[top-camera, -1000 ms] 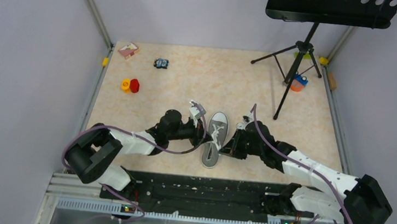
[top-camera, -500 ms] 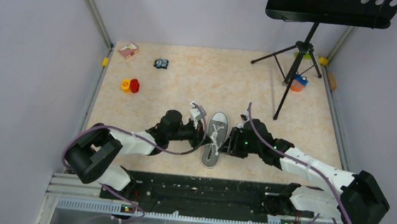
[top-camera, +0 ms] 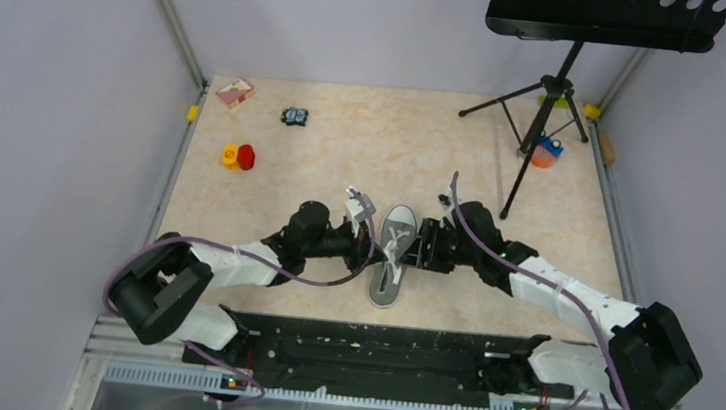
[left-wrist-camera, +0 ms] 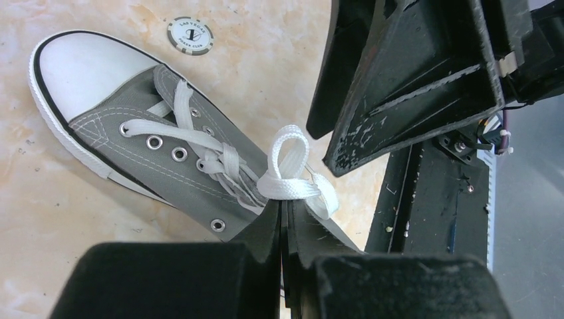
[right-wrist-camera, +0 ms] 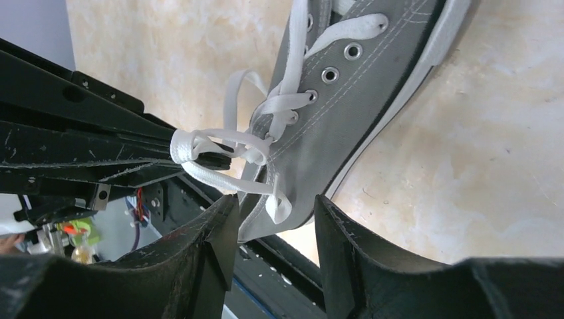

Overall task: Tie the shoes
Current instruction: Wrap the shoelace around the shoelace.

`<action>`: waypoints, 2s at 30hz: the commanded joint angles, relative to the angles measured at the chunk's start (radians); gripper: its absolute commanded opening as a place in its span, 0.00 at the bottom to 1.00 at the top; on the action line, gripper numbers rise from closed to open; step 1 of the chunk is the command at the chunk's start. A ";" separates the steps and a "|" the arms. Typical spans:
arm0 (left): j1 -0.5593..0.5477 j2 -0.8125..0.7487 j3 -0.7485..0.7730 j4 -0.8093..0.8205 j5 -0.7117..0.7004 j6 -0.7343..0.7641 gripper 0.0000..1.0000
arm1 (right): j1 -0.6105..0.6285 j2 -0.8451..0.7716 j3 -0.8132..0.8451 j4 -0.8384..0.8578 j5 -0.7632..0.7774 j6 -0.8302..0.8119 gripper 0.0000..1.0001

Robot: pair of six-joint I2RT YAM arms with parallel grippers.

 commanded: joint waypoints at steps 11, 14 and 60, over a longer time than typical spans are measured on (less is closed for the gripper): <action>0.004 -0.019 -0.008 0.086 0.014 -0.011 0.00 | -0.010 0.106 0.077 0.078 -0.063 -0.055 0.47; 0.004 -0.030 -0.006 0.070 0.009 0.001 0.00 | -0.010 0.085 0.061 0.037 -0.033 -0.064 0.47; 0.006 -0.001 -0.012 0.108 -0.024 -0.027 0.00 | 0.081 0.029 -0.045 -0.088 0.121 -0.054 0.65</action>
